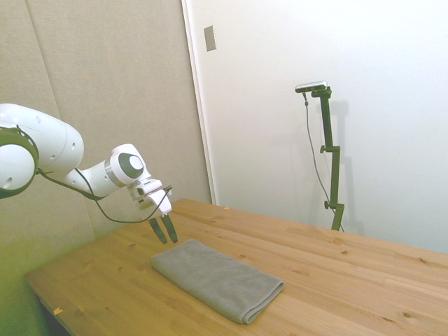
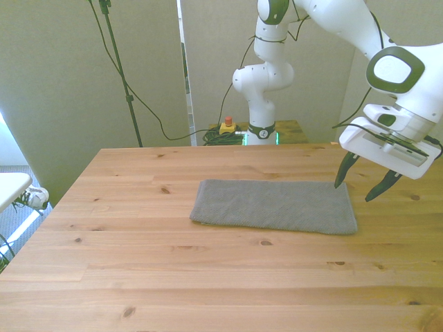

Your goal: Fold the towel

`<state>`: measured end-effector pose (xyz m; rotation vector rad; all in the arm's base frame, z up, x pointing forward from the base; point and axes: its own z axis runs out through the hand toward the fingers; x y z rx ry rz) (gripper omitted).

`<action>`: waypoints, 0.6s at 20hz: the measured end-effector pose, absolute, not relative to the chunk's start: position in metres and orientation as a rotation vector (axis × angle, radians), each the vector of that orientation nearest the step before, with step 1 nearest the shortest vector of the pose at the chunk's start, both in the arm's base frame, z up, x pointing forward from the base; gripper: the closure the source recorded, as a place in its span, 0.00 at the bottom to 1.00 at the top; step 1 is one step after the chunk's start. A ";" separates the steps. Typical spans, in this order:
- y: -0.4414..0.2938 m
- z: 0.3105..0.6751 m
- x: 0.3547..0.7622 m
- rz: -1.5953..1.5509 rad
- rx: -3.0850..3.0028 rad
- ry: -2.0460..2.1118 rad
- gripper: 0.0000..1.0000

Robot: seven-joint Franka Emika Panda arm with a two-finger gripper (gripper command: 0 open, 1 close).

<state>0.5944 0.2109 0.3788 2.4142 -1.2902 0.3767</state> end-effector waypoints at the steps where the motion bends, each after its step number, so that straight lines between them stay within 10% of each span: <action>1: 0.217 0.377 0.596 0.389 2.395 -1.276 0.00; 12: 0.271 0.341 0.601 0.405 2.249 -1.190 0.00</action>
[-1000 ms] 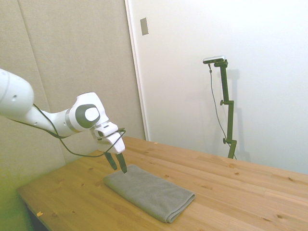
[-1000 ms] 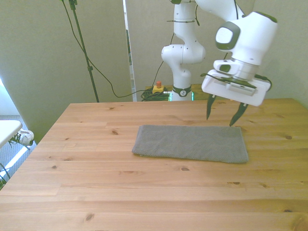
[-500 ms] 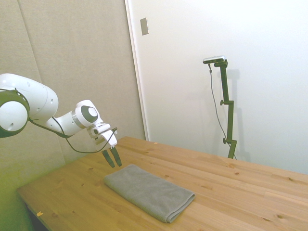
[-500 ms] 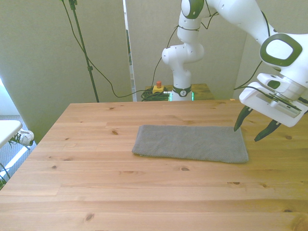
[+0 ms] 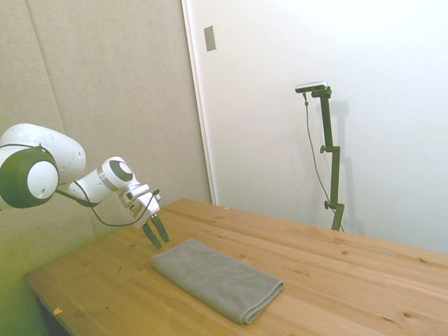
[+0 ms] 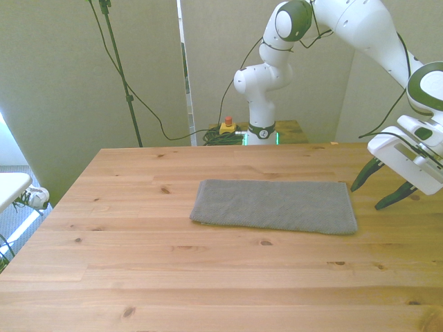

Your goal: Fold the towel

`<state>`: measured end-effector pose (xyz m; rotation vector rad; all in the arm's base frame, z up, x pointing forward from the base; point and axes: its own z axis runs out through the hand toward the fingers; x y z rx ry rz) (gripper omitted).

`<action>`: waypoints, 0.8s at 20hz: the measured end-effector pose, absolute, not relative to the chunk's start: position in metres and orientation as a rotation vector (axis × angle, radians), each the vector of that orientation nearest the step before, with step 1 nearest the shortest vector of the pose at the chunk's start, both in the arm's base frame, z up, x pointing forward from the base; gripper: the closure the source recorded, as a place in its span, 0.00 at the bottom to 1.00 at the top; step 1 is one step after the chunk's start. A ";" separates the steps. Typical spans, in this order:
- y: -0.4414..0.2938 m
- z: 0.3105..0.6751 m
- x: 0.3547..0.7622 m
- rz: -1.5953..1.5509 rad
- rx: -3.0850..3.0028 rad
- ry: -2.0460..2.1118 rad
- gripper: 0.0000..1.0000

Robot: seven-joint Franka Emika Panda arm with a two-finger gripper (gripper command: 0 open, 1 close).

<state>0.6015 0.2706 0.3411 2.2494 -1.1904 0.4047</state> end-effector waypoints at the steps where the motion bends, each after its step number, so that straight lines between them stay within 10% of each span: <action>1: 0.266 0.340 0.604 0.407 2.227 -1.188 0.00; 16: 0.201 0.330 0.627 0.356 2.121 -1.199 0.00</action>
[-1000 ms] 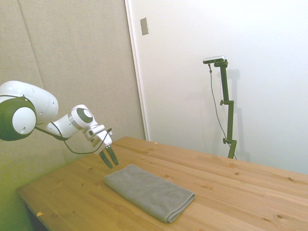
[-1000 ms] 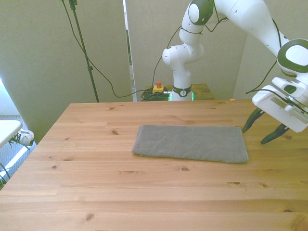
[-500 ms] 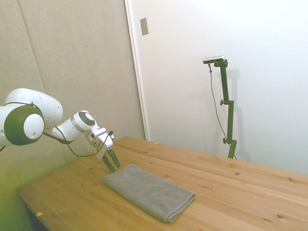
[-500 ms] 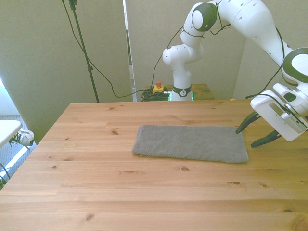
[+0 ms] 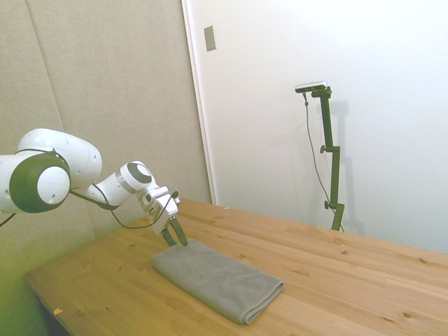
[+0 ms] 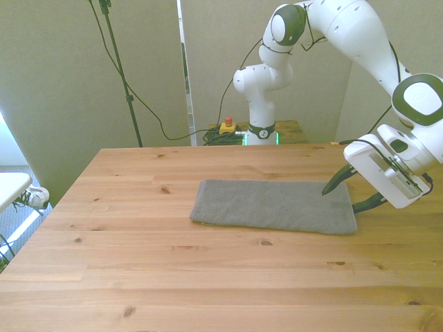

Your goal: Fold the towel

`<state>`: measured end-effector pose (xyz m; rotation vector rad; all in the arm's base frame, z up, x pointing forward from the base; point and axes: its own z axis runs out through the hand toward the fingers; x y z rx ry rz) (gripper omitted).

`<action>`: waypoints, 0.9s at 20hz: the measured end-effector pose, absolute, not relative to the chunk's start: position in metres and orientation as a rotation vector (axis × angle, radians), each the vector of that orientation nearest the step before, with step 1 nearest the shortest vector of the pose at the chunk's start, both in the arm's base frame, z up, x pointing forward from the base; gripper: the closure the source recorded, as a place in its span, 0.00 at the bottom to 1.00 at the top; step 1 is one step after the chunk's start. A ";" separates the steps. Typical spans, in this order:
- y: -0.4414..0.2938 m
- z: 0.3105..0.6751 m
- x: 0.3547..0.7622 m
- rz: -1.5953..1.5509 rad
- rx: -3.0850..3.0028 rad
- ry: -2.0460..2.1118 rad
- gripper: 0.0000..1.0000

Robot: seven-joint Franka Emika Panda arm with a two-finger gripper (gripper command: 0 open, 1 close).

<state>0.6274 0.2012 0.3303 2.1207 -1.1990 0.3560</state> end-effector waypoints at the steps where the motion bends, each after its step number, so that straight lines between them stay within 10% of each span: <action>1: 0.200 0.330 0.628 0.354 2.124 -1.195 0.00; 2: 0.200 0.330 0.628 0.353 2.125 -1.193 1.00; 18: 0.200 0.329 0.637 0.412 2.252 -1.213 1.00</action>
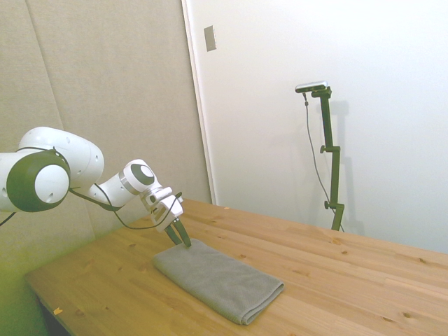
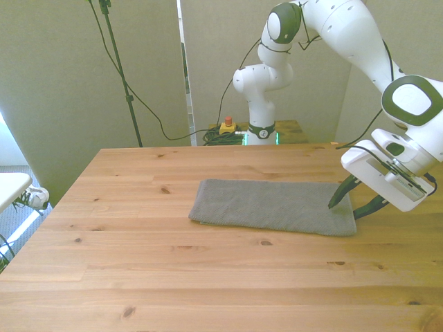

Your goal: Fold the towel

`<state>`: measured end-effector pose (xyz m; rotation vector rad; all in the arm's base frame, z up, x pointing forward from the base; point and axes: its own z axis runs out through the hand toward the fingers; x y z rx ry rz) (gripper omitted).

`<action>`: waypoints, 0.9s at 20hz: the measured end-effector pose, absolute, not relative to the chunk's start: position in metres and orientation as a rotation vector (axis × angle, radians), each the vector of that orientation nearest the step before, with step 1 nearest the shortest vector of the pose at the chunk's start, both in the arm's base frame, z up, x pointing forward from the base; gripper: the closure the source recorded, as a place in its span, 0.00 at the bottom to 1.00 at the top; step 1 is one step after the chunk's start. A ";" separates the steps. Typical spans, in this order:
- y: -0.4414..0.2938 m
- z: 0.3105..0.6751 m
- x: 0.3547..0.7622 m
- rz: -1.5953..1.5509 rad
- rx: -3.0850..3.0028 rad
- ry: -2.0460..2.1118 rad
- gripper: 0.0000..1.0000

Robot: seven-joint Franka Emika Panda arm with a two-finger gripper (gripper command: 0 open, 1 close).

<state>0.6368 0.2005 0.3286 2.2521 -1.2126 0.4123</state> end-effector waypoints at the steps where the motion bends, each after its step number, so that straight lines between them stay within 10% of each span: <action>1: 0.201 0.328 0.637 0.414 2.256 -1.211 1.00; 18: 0.198 0.327 0.627 0.390 2.300 -1.219 1.00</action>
